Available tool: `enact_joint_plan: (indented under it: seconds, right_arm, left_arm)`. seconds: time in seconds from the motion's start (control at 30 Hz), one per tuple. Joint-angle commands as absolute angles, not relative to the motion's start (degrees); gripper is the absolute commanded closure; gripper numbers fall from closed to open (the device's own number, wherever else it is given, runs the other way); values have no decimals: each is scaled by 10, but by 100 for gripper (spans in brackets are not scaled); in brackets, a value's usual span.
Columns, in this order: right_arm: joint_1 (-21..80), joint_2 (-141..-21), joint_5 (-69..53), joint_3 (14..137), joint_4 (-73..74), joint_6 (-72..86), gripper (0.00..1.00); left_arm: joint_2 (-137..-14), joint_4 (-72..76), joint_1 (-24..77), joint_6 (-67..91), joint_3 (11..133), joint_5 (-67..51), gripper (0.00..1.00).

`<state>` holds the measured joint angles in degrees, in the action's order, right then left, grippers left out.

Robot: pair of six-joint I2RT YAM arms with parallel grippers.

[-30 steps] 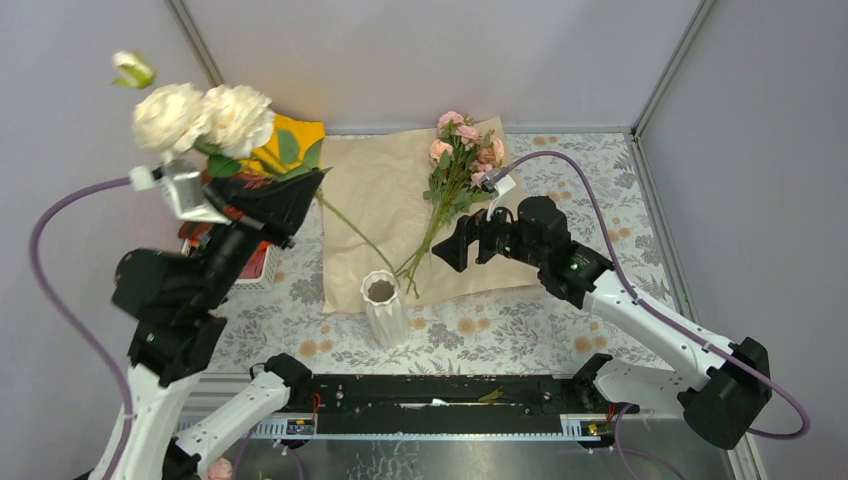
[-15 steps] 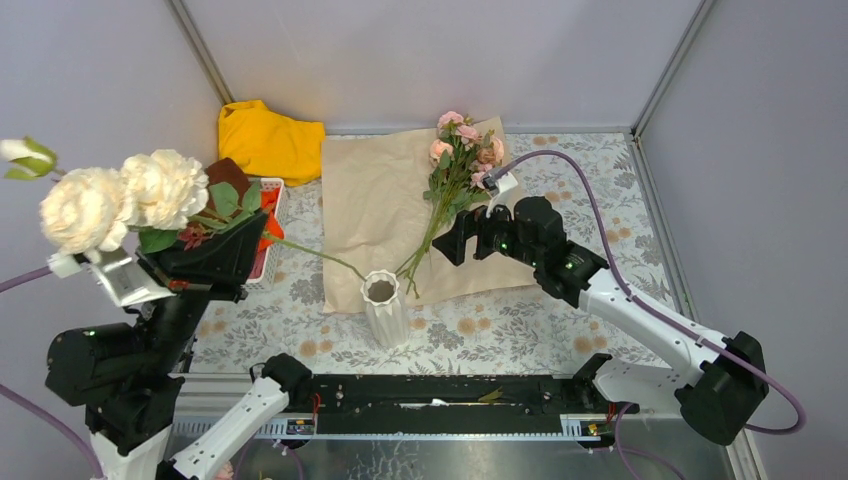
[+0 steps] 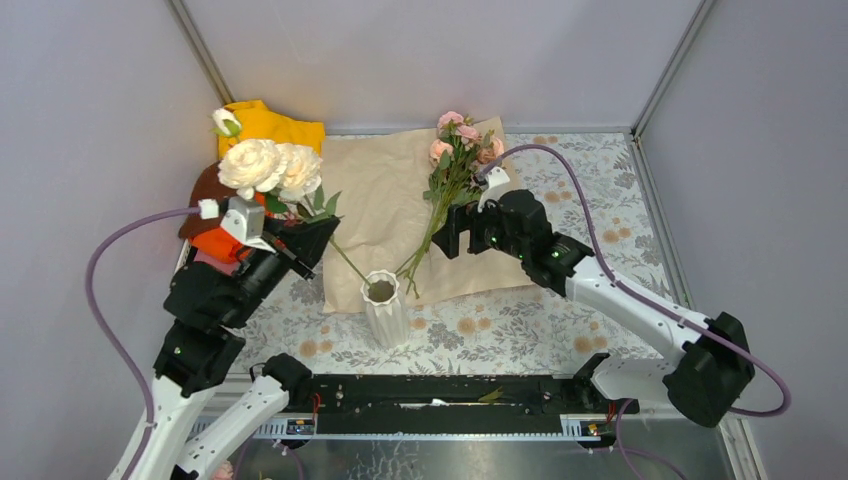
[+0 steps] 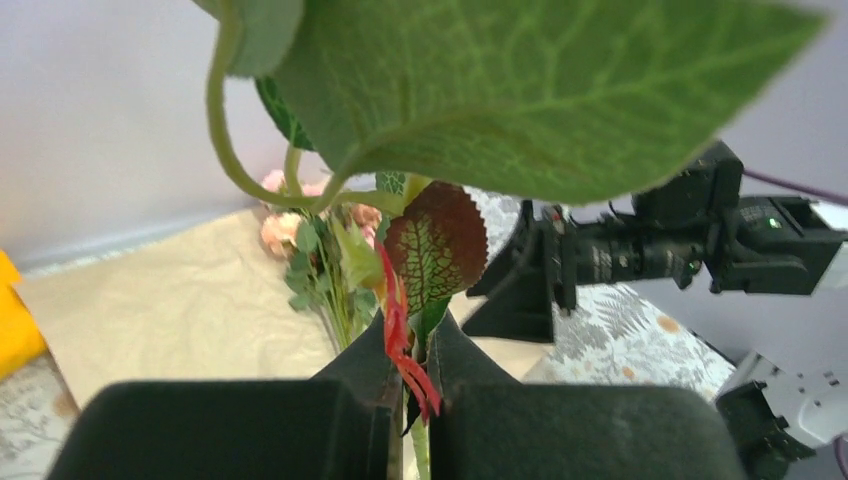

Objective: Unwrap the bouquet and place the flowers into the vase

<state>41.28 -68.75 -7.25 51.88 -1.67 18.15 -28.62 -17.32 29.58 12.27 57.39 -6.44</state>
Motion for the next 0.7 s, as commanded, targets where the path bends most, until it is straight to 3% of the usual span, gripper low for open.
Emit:
enact_joint_plan:
  seconds: [0.0, 0.2, 0.4, 0.67]
  right_arm:
    - [415, -755, 43, 592, 35, 178, 0]
    - [409, -880, 76, 661, 74, 216, 3]
    - [402, -1006, 59, 746, 111, 235, 39]
    - [396, -1164, 48, 880, 168, 250, 48]
  left_arm:
    - [-302, -114, 297, 175, 531, -94, 91]
    - [-356, -106, 297, 203, 510, -86, 81]
    - [-384, -105, 297, 215, 502, -101, 61]
    - [-374, -106, 297, 245, 496, -101, 37]
